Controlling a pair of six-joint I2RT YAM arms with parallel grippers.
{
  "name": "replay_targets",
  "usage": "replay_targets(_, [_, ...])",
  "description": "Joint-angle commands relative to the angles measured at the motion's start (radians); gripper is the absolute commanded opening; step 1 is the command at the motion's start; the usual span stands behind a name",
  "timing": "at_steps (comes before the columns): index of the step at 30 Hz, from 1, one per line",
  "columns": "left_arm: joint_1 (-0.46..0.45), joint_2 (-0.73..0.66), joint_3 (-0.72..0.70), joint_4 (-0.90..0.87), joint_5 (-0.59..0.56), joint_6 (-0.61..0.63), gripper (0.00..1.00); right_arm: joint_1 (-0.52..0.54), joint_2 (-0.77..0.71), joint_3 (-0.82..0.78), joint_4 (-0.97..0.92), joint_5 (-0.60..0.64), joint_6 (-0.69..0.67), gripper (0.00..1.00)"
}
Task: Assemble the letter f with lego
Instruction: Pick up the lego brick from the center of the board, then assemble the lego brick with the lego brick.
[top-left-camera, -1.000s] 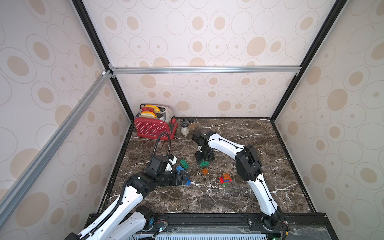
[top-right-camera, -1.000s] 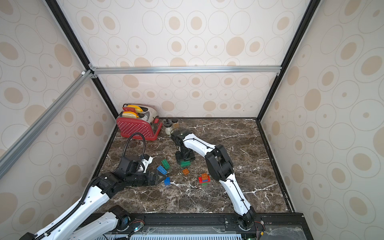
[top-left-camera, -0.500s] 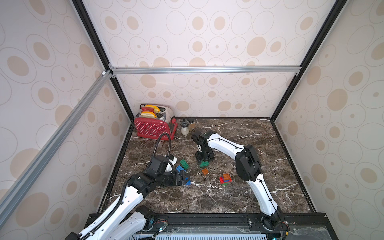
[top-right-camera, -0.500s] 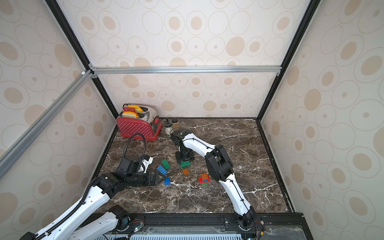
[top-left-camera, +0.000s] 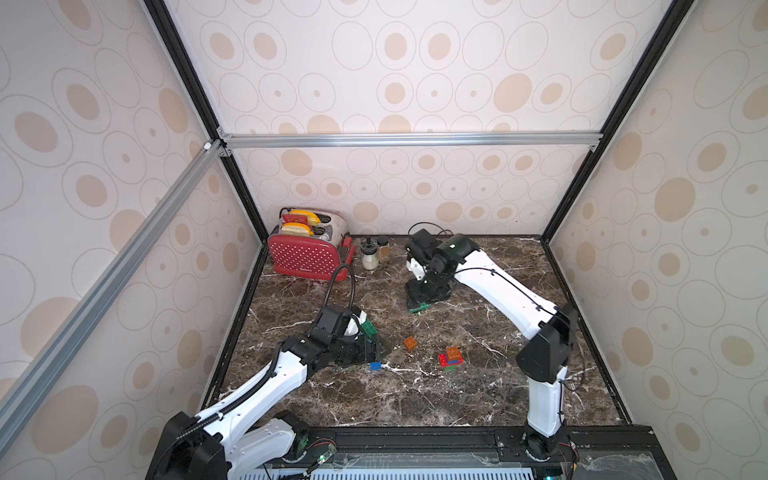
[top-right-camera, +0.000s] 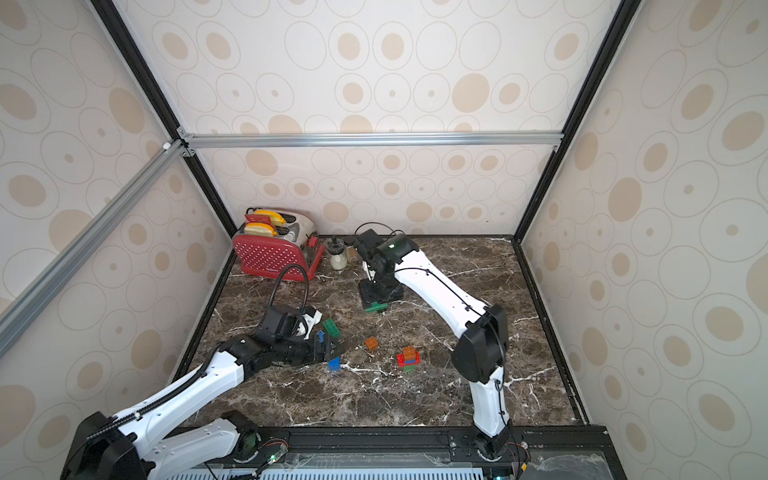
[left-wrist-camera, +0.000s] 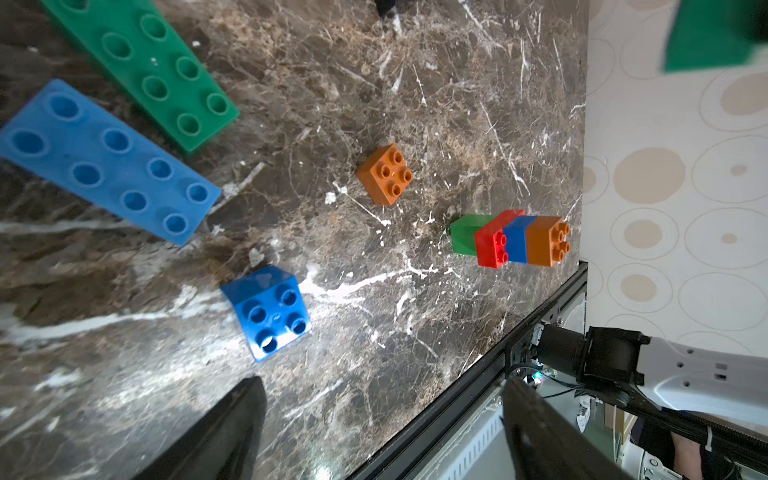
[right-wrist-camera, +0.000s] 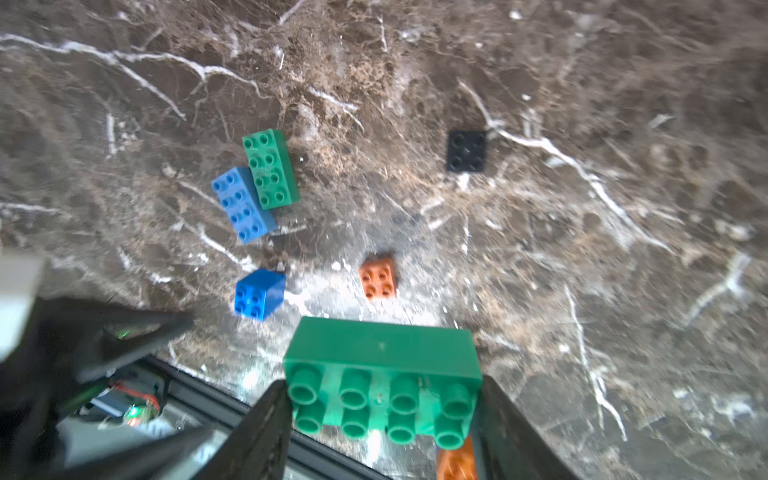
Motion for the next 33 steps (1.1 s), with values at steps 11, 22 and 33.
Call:
replay_targets(11, [-0.226, 0.295, -0.029, 0.622, 0.020, -0.296, 0.65, -0.036, -0.327, -0.442, 0.005, -0.021, -0.013, 0.63])
replay_targets(22, [-0.303, 0.459, -0.020, 0.792, -0.006, -0.388, 0.54, -0.037, -0.389, -0.601, 0.070, -0.038, -0.020, 0.63])
replay_targets(33, [-0.315, 0.555, -0.002, 0.866, -0.006, -0.411, 0.49, -0.036, -0.365, -0.643, 0.096, -0.038, -0.038, 0.62])
